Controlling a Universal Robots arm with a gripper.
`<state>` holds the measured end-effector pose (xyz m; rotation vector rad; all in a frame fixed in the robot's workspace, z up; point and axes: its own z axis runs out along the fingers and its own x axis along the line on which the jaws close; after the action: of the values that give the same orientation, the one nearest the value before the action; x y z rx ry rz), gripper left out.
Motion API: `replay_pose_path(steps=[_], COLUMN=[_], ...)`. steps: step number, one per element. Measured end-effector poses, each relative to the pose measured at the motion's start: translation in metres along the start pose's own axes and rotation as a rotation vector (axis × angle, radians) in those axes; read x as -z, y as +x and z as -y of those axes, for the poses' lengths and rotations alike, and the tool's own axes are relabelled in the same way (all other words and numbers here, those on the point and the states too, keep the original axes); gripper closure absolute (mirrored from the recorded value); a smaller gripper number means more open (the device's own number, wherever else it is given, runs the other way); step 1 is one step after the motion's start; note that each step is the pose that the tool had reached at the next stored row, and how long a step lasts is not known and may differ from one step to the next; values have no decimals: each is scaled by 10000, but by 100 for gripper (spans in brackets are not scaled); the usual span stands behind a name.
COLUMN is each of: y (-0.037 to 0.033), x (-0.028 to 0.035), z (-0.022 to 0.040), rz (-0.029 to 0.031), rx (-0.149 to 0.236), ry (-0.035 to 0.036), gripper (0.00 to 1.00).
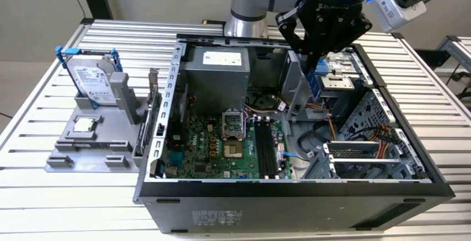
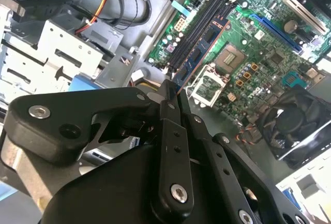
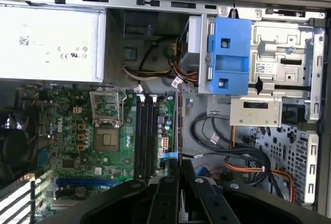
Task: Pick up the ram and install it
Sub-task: 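Pick up the ram and move it above insertion slot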
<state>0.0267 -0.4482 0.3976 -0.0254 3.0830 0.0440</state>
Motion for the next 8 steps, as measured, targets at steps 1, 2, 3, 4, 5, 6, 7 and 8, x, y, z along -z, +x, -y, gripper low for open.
replay_pose_path(steps=[1, 2, 3, 4, 5, 6, 7, 8], y=[1, 1, 2, 3, 4, 5, 6, 7], x=[-10, -22, -35, -51, -68, -86, -102, -117], z=[0, 1, 1, 2, 2, 2, 3, 3], rz=[0, 0, 0, 0, -1, 0, -4, -9], rx=[0, 0, 1, 1, 1, 1, 1, 0], ry=[3, 6, 8, 11, 13, 14, 19, 23], gripper=[100, 100, 100, 100, 100, 100, 100, 100])
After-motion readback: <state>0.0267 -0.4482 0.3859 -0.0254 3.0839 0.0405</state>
